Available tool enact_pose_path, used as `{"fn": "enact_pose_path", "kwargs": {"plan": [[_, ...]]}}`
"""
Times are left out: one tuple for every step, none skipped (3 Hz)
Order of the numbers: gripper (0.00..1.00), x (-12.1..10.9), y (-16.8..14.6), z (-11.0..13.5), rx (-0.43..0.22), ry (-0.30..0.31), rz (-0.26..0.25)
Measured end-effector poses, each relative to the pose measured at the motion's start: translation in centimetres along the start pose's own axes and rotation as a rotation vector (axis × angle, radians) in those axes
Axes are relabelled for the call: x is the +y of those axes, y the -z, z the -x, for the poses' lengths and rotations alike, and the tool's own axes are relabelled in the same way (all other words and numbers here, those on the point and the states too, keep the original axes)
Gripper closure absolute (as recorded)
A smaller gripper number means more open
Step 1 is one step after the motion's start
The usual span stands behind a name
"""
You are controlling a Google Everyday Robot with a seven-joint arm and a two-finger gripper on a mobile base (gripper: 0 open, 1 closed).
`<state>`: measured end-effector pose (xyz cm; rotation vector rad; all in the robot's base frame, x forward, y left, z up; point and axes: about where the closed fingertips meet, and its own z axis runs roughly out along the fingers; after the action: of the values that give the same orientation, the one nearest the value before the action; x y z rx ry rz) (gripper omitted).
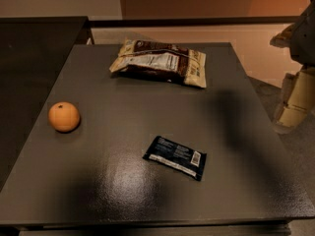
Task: Pick rxbar blueberry
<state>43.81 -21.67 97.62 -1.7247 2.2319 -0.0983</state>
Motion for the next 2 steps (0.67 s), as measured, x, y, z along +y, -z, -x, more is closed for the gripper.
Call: {"fn": "enact_pose_path", "kwargs": {"plan": [[0.00, 0.0, 0.0, 0.0, 0.000, 0.000, 0.000], [0.00, 0.8, -1.5, 1.3, -0.074, 0.014, 0.025]]}}
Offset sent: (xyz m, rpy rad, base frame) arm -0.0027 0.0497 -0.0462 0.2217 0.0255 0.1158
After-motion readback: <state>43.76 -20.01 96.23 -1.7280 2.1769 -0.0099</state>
